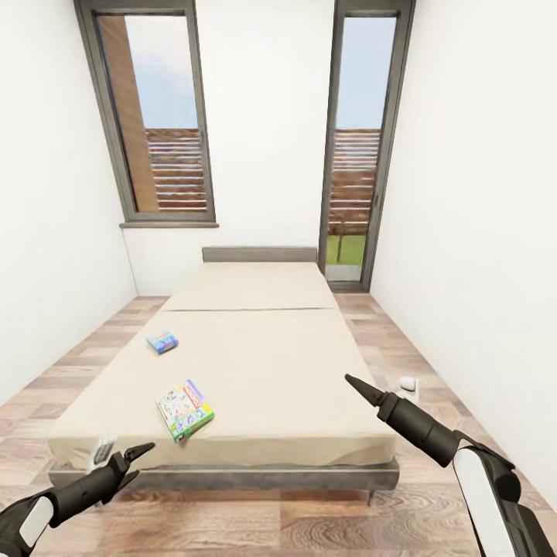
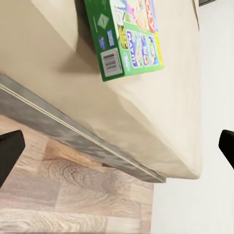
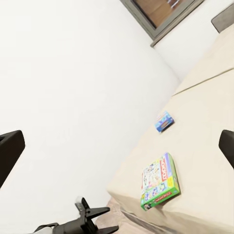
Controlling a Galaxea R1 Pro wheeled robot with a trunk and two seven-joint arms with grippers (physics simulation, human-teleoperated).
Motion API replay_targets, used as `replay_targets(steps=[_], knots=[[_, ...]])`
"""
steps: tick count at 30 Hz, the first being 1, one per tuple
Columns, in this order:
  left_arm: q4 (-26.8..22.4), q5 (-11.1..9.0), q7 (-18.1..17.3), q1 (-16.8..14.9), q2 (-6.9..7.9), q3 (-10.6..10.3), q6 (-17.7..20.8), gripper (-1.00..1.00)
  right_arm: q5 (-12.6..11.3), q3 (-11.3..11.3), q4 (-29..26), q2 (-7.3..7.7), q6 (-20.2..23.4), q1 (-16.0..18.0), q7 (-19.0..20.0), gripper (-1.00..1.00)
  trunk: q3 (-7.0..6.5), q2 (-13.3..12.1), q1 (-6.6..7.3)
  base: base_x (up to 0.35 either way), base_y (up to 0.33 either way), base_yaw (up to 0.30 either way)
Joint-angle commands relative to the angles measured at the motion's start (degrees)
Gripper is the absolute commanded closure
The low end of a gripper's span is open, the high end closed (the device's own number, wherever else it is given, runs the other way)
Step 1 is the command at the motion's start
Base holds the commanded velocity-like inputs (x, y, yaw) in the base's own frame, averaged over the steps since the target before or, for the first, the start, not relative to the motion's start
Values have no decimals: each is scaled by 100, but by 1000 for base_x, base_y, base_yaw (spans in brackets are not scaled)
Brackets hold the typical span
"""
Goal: Put all the toys in the child's room - the three board games (two on the bed and one on the table), the two jigsaw puzzles on the table, and the tennis ball on the table - inside the toy box on the table in the child's room.
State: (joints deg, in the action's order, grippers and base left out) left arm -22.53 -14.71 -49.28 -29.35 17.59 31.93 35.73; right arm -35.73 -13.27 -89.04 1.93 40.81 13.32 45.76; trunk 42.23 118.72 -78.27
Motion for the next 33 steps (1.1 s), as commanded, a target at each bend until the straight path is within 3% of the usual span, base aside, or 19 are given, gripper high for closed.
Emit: replay_targets(steps=[1,5,9,14,20,33], knots=[[3,-15,-10,-6,1,18,60,-100,-25,-4,0,0,35,4,9,-100,24,44,-22,0,0,0],[-9,-13,-190,-7,6,16,216,-100,-29,-1,0,-4,17,4,17,-100,96,205,-110,0,0,0],[-25,-2,-765,-5,9,4,309,-100,-27,4,0,-7,-3,4,29,-100,114,245,-132,0,0,0],[-32,-5,-1211,-2,21,4,341,-100,-23,2,0,-8,-16,4,37,-100,114,245,-132,0,0,0],[-32,-13,-1397,-1,60,11,368,-100,-23,0,0,-14,-24,4,31,-100,114,245,-132,0,0,0],[-33,-6,-1425,-2,76,14,354,-100,-22,0,0,-11,-28,4,38,-100,114,245,-132,75,52,0]])
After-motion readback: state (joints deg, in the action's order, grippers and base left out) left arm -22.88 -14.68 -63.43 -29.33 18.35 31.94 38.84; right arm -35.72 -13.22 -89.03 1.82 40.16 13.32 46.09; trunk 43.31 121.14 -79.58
